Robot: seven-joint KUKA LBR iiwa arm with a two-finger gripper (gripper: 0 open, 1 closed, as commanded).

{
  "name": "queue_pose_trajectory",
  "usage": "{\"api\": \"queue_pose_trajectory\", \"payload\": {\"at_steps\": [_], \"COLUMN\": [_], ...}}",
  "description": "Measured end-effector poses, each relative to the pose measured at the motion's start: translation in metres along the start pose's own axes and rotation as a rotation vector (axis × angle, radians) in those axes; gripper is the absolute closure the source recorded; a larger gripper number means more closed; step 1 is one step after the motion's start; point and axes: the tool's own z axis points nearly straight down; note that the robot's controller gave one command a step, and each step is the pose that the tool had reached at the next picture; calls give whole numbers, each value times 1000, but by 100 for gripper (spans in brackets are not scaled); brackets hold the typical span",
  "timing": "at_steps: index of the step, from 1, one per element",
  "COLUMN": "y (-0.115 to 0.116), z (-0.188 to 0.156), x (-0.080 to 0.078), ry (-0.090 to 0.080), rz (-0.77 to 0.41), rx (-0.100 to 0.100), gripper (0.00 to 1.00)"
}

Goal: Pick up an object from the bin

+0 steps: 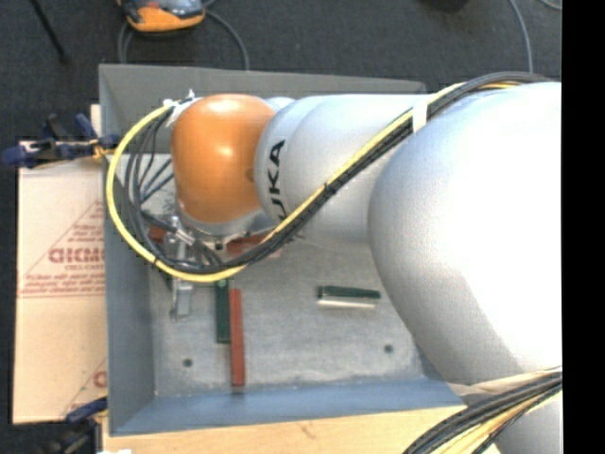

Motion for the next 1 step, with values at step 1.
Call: {"api": "queue_pose_trajectory", "payload": {"at_steps": [1], "y": [-1], "z": [-5], "x": [-2], "ry": [-7], "rz": [4], "rx": [-2], "gripper": [0]}}
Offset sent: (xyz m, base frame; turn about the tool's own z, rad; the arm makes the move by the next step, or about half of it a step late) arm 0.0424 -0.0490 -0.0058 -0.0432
